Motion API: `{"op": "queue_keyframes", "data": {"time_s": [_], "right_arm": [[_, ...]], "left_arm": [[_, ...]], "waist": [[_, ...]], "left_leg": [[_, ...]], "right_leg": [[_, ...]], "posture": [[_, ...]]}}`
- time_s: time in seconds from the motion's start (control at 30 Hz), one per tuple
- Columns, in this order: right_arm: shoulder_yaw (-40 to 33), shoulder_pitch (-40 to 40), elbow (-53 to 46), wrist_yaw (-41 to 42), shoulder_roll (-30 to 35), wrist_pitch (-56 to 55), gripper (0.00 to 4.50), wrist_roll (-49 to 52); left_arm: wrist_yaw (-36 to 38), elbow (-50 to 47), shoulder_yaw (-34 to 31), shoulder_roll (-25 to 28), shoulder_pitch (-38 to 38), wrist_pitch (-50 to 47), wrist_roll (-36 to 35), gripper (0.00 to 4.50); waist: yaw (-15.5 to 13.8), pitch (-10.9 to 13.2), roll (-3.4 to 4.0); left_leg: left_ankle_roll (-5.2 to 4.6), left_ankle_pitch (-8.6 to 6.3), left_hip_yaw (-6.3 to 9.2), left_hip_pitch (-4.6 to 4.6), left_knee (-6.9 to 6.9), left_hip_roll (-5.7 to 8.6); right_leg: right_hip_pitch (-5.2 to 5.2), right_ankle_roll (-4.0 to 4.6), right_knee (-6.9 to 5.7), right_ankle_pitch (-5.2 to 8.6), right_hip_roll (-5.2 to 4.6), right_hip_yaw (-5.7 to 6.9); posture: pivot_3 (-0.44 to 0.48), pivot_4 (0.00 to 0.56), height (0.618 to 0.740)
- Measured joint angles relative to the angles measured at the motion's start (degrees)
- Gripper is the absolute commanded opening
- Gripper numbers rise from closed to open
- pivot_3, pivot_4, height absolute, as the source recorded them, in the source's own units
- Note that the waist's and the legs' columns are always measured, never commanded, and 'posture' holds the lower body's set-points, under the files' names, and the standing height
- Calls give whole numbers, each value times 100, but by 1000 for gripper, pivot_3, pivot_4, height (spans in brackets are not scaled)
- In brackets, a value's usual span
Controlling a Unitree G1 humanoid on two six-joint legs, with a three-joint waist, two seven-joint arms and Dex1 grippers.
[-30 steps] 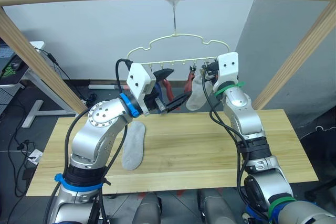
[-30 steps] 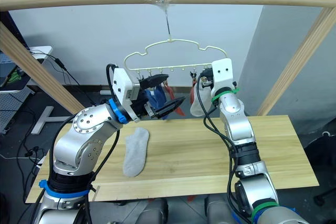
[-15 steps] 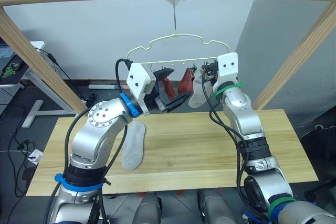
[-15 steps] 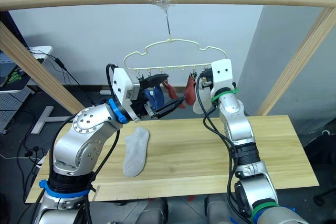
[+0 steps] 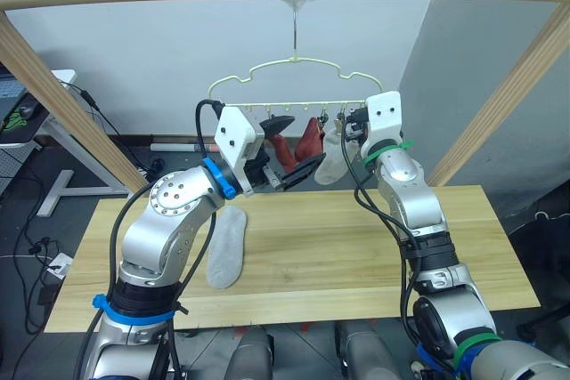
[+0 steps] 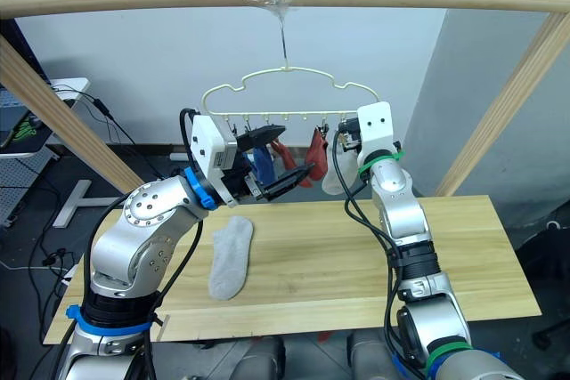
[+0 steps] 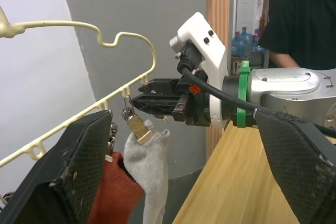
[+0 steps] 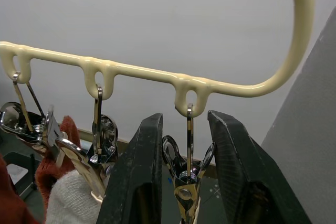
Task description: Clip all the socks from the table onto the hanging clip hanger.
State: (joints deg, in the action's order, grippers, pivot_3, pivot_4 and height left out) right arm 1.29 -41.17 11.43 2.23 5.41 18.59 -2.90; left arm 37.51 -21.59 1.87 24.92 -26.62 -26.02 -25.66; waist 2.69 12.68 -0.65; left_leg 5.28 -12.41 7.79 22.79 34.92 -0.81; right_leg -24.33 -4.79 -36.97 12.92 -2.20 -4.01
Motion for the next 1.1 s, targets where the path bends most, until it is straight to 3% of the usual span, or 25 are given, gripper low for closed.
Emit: {"op": "queue_keyframes", "data": {"time_s": [0.1,0.13,0.4,0.63,0.9,1.1], "right_arm": [[0,0,0,21,12,-41,67,-3],[1,0,0,38,27,-46,11,-3],[-38,43,-191,545,307,70,11,220],[-699,-251,-931,1584,918,2236,11,1565],[-1582,-819,-1189,1370,903,4723,11,2731],[-1954,-993,-1231,994,704,5364,11,2959]], "left_arm": [[-43,-22,0,-14,0,0,-2,4500],[-47,-30,1,-19,0,0,-2,4500],[-50,-108,44,-54,0,-69,-74,4500],[-304,-173,-30,-75,716,-997,-587,4500],[-1066,1339,-171,-20,1670,-624,432,4500],[-1676,2964,-243,-386,1698,-72,1117,4500]], "waist": [[-3,0,0],[-5,0,0],[-20,0,0],[-14,0,0],[-21,2,1],[-42,3,2]], "left_leg": [[0,0,0,0,0,0],[0,0,0,0,0,0],[0,0,-1,0,0,0],[-1,-1,2,-4,0,-2],[-2,-1,2,-3,1,-1],[-2,-1,3,3,-1,-1]], "right_leg": [[0,0,0,0,0,0],[0,0,0,0,0,0],[0,-1,1,1,0,0],[1,2,-5,2,1,1],[2,16,-2,28,1,3],[-2,-3,0,16,0,6]], "posture": [[98,195,740],[98,195,740],[85,201,740],[61,212,740],[45,221,740],[43,224,740]]}}
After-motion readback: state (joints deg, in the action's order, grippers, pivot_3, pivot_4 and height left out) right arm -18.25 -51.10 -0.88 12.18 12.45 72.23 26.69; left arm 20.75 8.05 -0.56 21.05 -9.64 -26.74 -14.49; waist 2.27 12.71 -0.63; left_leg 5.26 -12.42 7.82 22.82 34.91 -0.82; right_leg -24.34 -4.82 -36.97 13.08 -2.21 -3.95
